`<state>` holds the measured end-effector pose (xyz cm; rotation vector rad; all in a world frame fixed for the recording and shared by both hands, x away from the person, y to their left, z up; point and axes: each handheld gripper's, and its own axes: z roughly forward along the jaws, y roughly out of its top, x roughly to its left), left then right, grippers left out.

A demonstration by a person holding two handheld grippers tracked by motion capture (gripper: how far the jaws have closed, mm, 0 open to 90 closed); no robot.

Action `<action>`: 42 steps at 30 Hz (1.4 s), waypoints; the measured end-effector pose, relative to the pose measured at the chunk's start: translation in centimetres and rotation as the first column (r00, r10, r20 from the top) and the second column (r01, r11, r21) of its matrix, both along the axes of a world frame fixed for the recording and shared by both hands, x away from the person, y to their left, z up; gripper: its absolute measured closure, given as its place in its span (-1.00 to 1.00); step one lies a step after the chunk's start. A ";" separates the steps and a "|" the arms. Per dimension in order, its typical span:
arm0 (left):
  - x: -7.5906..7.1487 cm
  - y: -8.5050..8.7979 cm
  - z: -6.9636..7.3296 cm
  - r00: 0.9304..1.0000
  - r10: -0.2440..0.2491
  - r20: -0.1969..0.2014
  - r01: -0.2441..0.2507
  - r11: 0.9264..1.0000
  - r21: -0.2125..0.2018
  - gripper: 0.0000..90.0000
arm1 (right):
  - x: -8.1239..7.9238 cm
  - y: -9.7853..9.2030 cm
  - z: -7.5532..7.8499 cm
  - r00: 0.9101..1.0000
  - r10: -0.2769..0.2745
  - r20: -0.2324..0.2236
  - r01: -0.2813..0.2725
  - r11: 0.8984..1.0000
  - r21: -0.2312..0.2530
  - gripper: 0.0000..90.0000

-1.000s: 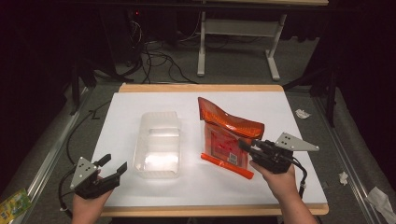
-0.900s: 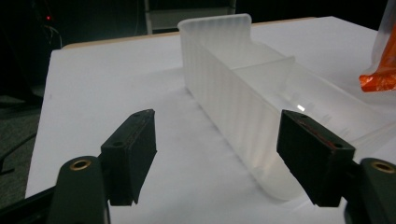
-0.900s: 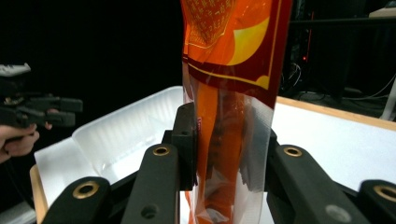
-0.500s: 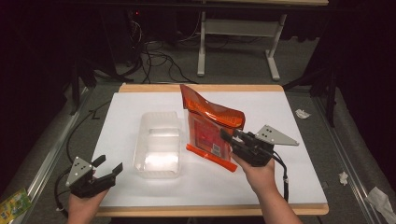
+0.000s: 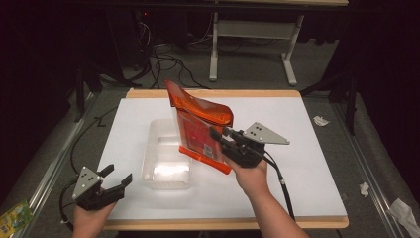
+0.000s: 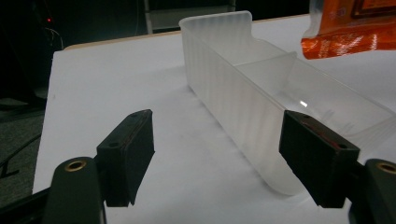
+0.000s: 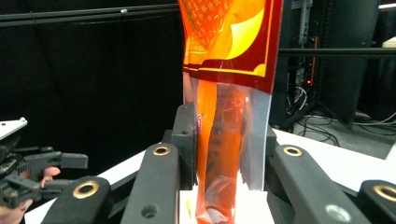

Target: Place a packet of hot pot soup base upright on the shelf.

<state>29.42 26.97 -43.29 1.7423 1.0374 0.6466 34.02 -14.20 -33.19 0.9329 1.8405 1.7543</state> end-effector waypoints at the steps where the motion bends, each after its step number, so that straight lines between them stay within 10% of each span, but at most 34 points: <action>1: 0.0 0.0 0.0 1.000 0.000 0.000 0.000 1.000 0.000 -0.40 | 0.0 0.0 0.0 1.000 0.000 0.000 0.000 1.000 0.000 0.61; 42: 0.0 0.4 0.5 0.999 -0.031 0.029 0.032 0.999 -0.026 -0.41 | 2.2 10.1 -2.6 0.999 -0.048 0.000 0.048 0.999 -0.025 0.61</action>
